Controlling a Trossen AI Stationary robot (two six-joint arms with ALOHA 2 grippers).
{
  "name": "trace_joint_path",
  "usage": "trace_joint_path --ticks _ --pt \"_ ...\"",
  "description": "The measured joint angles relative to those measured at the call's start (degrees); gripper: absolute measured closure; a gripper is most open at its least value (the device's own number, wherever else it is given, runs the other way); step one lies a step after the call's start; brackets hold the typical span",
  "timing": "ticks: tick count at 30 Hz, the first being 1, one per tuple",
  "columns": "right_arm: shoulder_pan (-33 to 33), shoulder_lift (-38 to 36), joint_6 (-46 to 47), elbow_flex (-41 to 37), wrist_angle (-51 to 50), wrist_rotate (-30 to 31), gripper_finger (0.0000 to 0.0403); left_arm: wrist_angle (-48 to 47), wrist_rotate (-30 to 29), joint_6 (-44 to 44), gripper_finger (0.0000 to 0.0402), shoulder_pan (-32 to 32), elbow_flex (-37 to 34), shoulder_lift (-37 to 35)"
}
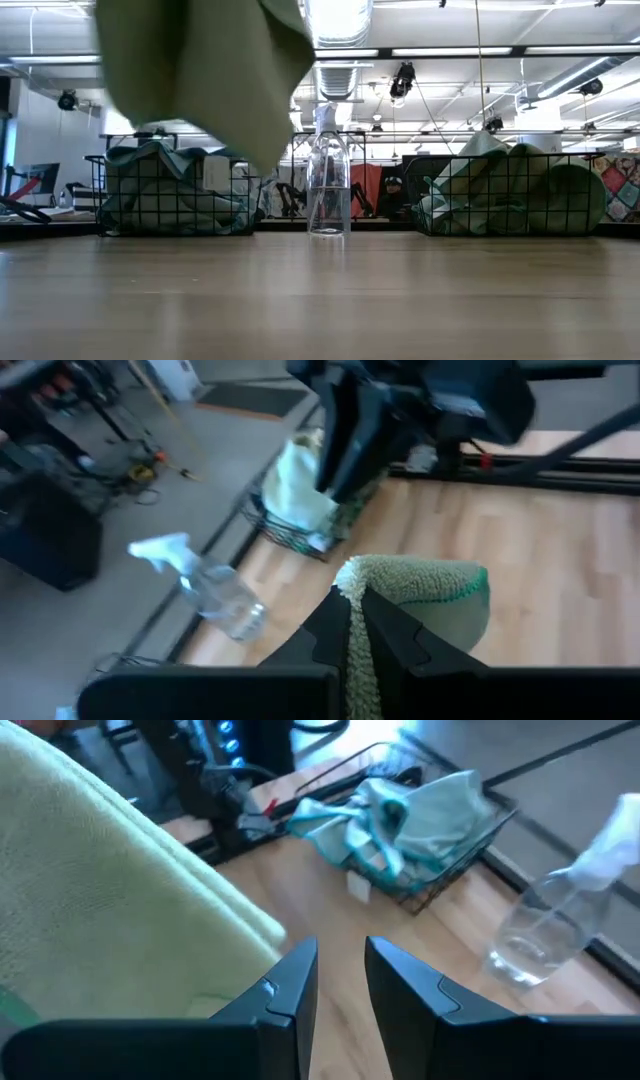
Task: Sort microfiber towel by color & place in baskets
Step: Put the green microfiber cloth into the right wire basket
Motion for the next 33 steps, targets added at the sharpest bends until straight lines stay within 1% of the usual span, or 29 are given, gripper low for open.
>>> trace_joint_path --ticks 3,6,11,15,18,20,22,26,28,29,33 --pt "0.0 0.0 0.3 0.0 1.5 0.6 0.0321 2.2 -1.3 4.9 0.0400 2.0 0.0 -0.7" --pt "0.0 0.0 0.4 0.0 3.2 2.3 0.0321 7.0 -1.3 11.3 0.0400 4.1 0.0 -1.6" --pt "0.0 0.4 0.4 0.1 4.2 9.6 0.0321 14.1 -1.3 21.7 0.0400 6.9 0.0 -2.0" --pt "0.0 0.5 0.4 0.1 4.2 17.1 0.0321 15.1 -1.2 25.1 0.0400 8.9 0.0 -2.0" --pt "0.0 0.6 0.0 0.1 4.2 18.0 0.0321 15.0 -1.2 25.3 0.0400 10.0 -0.3 -1.9" --pt "0.2 0.6 0.1 0.1 4.2 17.4 0.0321 14.9 -1.2 25.4 0.0400 10.7 -0.4 -1.8" --pt "0.6 0.6 0.6 0.1 4.4 14.8 0.0321 14.8 -1.2 25.7 0.0400 11.3 -0.5 -1.8" --pt "1.2 0.6 1.2 0.2 7.1 4.3 0.0321 14.8 -1.2 27.4 0.0400 12.2 -0.5 -1.8" --pt "1.7 0.6 1.3 0.2 8.9 0.0 0.0321 14.8 -1.2 28.1 0.0400 12.8 -0.5 -1.8" --pt "2.0 0.6 1.3 0.2 9.5 -1.2 0.0321 14.8 -1.2 28.3 0.0400 13.0 -0.5 -1.8" --pt "2.9 0.8 0.9 0.2 10.6 -1.6 0.0321 15.2 -1.2 28.4 0.0400 14.0 -0.5 -1.6"
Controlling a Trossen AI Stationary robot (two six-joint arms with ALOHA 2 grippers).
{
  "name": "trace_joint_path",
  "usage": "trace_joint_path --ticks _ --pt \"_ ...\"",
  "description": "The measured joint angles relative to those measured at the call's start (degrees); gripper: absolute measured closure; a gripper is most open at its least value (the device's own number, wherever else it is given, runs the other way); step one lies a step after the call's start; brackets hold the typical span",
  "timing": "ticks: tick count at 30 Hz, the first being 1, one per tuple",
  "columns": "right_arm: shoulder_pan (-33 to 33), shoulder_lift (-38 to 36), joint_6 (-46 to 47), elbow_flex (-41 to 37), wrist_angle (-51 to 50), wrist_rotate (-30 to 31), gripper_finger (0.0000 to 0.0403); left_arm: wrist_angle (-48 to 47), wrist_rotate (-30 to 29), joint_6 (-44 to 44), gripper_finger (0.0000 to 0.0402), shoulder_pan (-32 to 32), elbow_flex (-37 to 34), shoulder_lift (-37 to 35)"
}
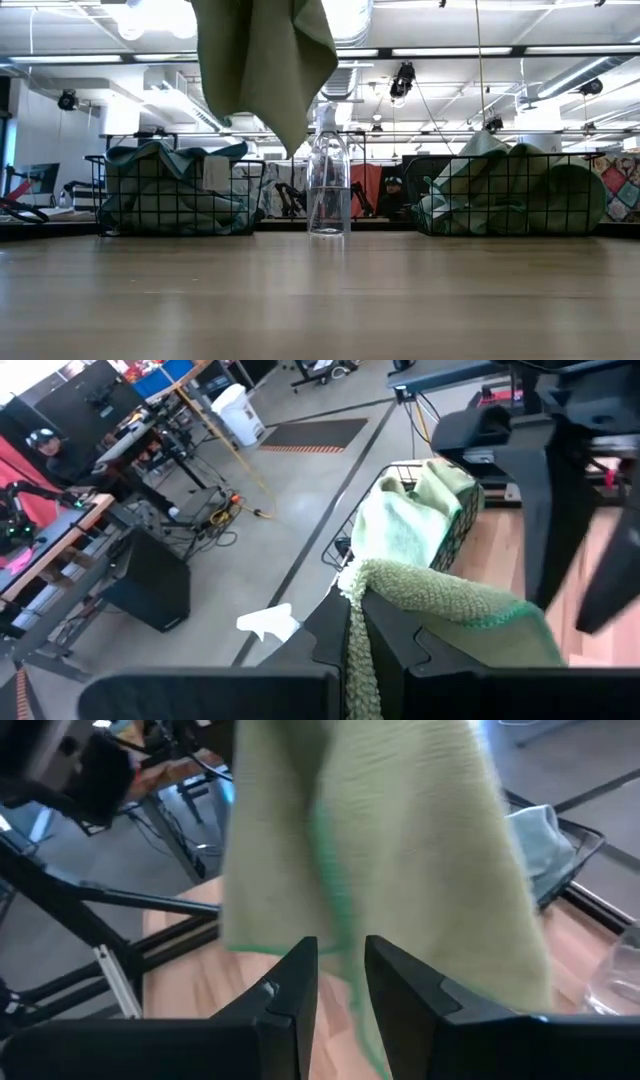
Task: Sort microfiber towel by color & place in baskets
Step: Put the green microfiber cloth into the right wire basket
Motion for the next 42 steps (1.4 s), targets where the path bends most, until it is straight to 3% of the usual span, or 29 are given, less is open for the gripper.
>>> trace_joint_path --ticks 5,11,29,36,42 --pt "0.2 0.0 -1.3 0.0 0.9 0.0 0.0321 3.4 0.6 3.1 0.0400 1.2 0.0 1.0" --pt "0.2 0.0 -3.0 0.0 0.9 0.0 0.0321 8.5 5.6 8.7 0.0400 2.1 0.0 2.3" --pt "0.2 0.0 -8.5 0.0 0.5 0.0 0.0320 7.2 8.6 9.0 0.0400 2.2 0.0 2.5" --pt "0.2 -0.1 -10.1 0.0 0.9 0.3 0.0288 3.4 8.6 7.9 0.0400 2.2 0.0 2.5" --pt "0.0 -0.1 -10.1 0.0 0.9 7.3 0.0261 1.3 9.0 6.9 0.0400 2.2 0.0 2.5"
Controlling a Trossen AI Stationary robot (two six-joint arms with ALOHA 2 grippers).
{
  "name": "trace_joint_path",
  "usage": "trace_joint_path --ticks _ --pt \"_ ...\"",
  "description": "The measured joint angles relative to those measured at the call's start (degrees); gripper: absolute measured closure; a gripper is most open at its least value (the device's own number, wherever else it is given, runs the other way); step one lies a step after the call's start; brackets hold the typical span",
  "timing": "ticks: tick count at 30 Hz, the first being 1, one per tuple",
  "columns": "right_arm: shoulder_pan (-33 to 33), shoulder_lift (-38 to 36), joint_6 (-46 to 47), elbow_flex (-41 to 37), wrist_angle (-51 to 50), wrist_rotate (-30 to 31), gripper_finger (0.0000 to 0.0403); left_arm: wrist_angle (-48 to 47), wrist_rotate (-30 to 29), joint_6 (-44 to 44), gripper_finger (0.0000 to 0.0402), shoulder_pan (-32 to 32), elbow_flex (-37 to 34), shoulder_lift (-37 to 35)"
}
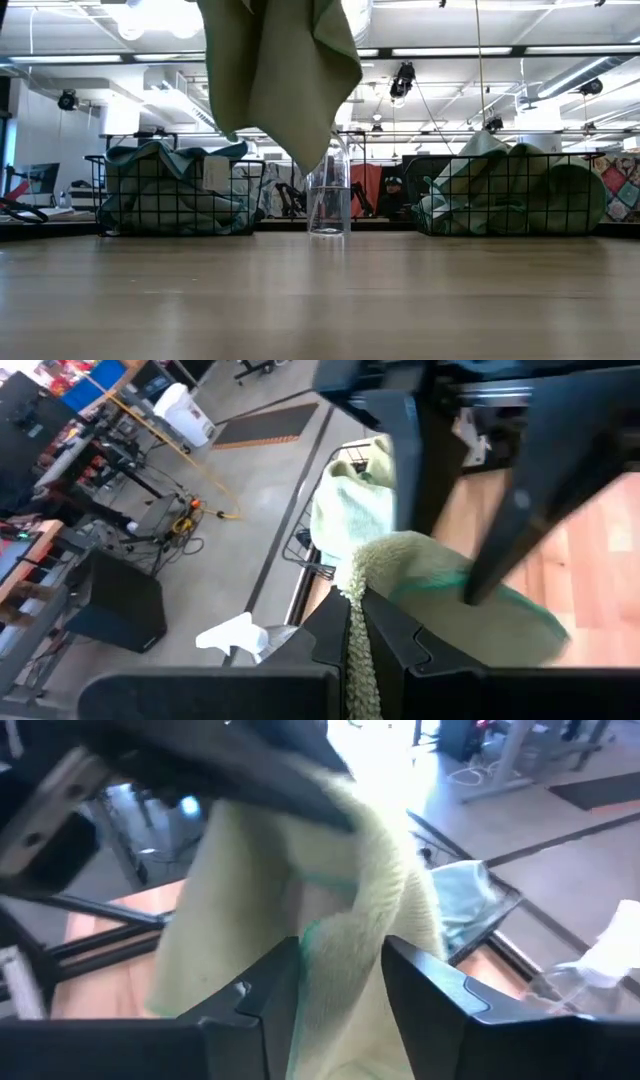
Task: Sort microfiber towel by color & place in baskets
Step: Put the green microfiber cloth into the right wire basket
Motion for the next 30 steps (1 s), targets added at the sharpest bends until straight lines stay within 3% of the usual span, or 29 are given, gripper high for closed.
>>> trace_joint_path --ticks 14,25,30 --pt "-1.6 0.0 0.0 0.0 0.0 0.4 0.0247 0.0 10.8 -1.0 0.0400 0.0 0.4 -0.4" --pt "-1.9 0.0 0.2 0.0 0.0 0.2 0.0249 1.2 11.0 0.5 0.0400 0.0 0.5 -0.6" --pt "-1.9 0.0 0.2 0.0 0.0 -0.6 0.0273 1.3 11.0 0.5 0.0400 0.0 0.5 -0.6"
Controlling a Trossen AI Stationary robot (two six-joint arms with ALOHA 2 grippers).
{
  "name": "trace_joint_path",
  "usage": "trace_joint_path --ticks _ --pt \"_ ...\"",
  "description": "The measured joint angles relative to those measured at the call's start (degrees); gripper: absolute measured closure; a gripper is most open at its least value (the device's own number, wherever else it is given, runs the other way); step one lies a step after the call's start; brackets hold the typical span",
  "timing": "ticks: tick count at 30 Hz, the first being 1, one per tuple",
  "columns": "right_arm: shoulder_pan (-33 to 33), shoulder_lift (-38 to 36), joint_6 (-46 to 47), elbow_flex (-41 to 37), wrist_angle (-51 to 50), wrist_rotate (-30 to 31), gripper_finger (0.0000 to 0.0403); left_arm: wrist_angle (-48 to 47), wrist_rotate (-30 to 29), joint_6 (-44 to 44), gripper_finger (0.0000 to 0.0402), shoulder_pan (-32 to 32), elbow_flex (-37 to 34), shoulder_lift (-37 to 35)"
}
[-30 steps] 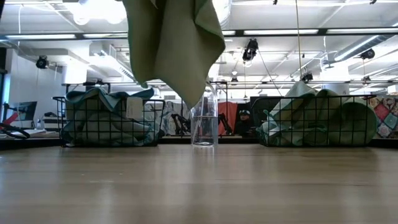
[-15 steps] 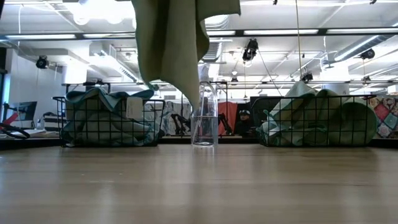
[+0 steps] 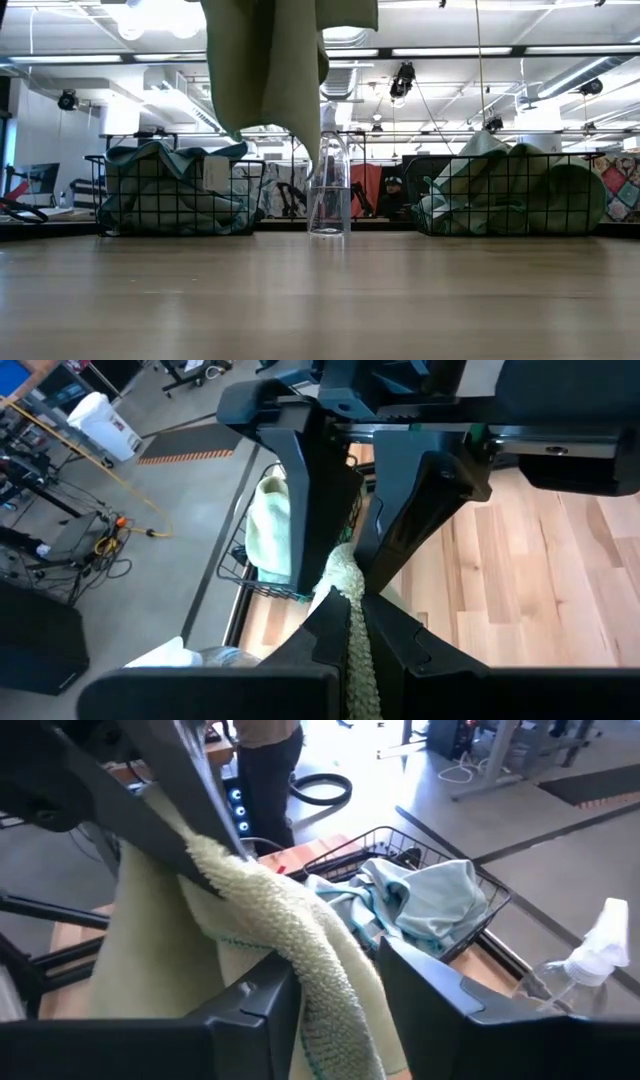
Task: Sort microfiber towel by color & place in baskets
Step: Put the green microfiber cloth into the right wire basket
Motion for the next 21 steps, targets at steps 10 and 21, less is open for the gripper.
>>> trace_joint_path --ticks 10,21 --pt "0.0 0.0 0.0 0.0 0.0 -1.3 0.0361 0.0 0.0 -0.1 0.0400 0.0 0.0 0.0" --pt "0.0 0.0 0.0 0.0 0.0 -1.3 0.0393 0.0 0.0 -0.5 0.0400 0.0 0.0 0.0"
